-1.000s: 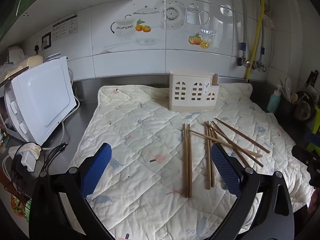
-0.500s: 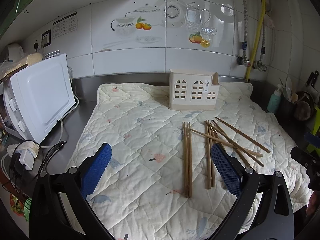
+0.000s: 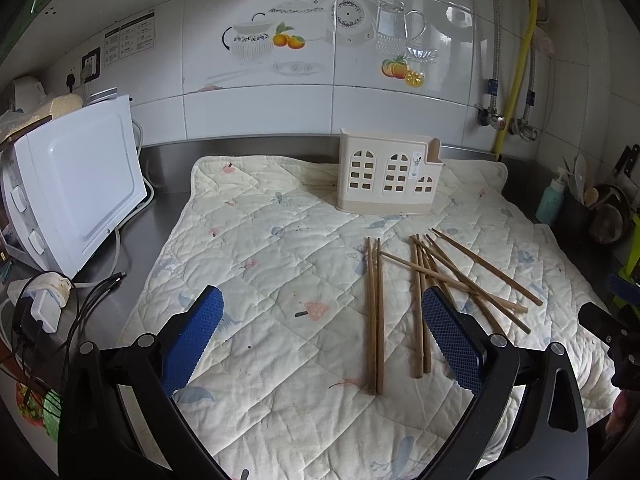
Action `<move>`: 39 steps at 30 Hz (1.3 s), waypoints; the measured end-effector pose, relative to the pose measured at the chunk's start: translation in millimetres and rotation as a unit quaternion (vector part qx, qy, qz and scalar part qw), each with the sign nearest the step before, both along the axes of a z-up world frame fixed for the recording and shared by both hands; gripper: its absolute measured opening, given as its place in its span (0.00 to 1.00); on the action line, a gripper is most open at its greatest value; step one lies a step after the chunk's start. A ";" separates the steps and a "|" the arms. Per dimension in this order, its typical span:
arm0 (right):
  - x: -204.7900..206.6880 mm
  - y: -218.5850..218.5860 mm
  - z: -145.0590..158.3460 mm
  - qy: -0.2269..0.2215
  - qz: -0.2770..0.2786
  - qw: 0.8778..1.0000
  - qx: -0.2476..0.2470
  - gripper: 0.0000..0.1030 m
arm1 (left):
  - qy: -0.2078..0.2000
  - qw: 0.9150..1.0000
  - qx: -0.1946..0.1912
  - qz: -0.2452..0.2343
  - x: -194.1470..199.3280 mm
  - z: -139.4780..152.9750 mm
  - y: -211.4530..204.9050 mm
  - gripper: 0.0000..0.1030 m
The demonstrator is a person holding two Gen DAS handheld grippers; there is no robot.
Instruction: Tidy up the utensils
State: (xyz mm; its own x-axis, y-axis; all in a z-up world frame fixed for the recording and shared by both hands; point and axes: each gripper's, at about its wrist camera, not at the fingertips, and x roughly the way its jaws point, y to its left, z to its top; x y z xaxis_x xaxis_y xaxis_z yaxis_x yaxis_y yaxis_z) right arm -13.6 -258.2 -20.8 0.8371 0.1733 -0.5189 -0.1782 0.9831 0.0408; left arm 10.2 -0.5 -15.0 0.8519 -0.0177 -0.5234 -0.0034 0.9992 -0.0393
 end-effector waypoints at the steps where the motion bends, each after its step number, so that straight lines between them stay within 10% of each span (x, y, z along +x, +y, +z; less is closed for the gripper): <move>1: 0.6 -0.3 -1.2 0.001 0.001 1.000 0.000 0.93 | 0.001 1.000 0.000 0.000 1.0 -0.6 -0.7 0.95; 21: 39.6 1.1 -38.6 0.035 0.028 0.999 -0.006 0.79 | 0.019 1.000 0.008 -0.009 20.3 -24.9 -0.3 0.94; 39: 71.4 6.6 -65.4 0.076 0.048 0.996 0.007 0.55 | 0.101 0.993 -0.033 -0.056 60.4 -77.3 -9.1 0.61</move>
State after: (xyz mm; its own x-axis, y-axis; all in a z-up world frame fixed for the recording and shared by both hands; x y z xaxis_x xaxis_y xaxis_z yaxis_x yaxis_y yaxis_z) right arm 57.8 -251.6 -86.2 0.7278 0.2566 -0.6360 -0.2625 0.9610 0.0873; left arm 70.5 -9.7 -92.3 0.7199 -0.1464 -0.6785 0.0929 0.9890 -0.1149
